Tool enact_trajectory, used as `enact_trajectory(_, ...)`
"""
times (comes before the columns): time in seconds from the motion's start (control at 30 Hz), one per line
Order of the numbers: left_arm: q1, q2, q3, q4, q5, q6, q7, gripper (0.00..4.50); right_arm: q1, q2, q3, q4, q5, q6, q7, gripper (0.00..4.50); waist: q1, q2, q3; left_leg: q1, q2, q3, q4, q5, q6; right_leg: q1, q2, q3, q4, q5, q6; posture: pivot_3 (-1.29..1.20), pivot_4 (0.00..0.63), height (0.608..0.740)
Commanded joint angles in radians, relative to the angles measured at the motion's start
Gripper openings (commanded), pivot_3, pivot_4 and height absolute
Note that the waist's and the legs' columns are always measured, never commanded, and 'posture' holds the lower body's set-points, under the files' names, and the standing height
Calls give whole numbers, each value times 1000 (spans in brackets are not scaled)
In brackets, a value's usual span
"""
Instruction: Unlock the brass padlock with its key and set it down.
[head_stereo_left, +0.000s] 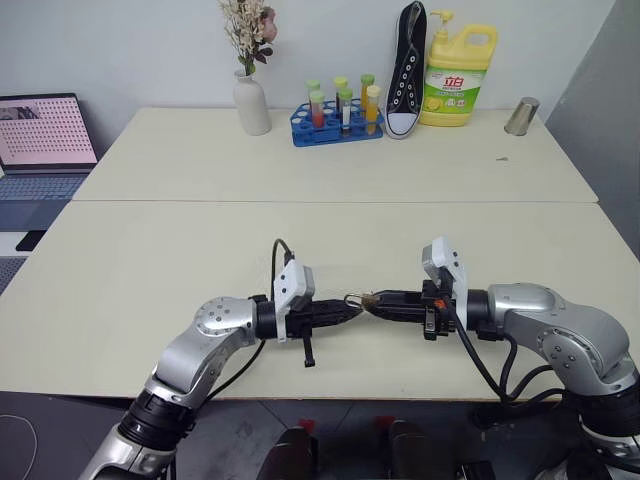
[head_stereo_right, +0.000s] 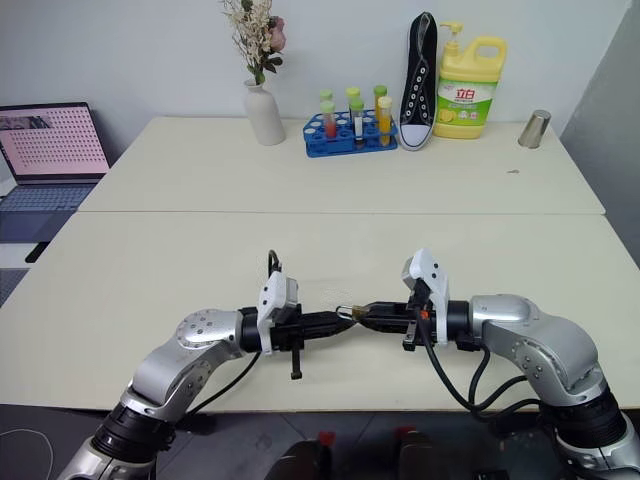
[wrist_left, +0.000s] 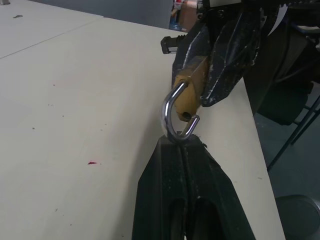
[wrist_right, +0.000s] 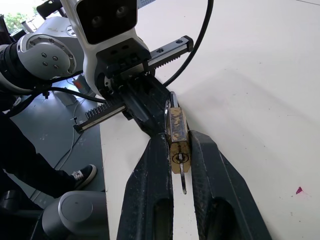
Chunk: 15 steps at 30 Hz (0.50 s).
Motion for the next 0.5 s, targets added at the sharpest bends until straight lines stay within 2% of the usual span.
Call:
enact_trajectory(0.03, 7, 1, 41, -59, -26, 11, -16, 0, -3, 1, -11, -36, -5, -21, 6, 137, 0, 0, 0, 0, 0, 0, 0, 0, 0, 0, 0, 0, 0, 0, 0, 0, 150, 740)
enact_trajectory(0.2, 16, 5, 54, -73, -19, 23, -34, 0, 0, -1, -8, -36, -9, -23, 8, 137, 0, 0, 0, 0, 0, 0, 0, 0, 0, 0, 0, 0, 0, 0, 0, 0, 150, 740)
enact_trajectory(0.5, 37, 43, 112, -153, -125, 159, -60, 0, 5, 0, -5, -31, -24, -24, 14, 137, 0, 0, 0, 0, 0, 0, 0, 0, 0, 0, 0, 0, 0, 0, 0, 0, 150, 740)
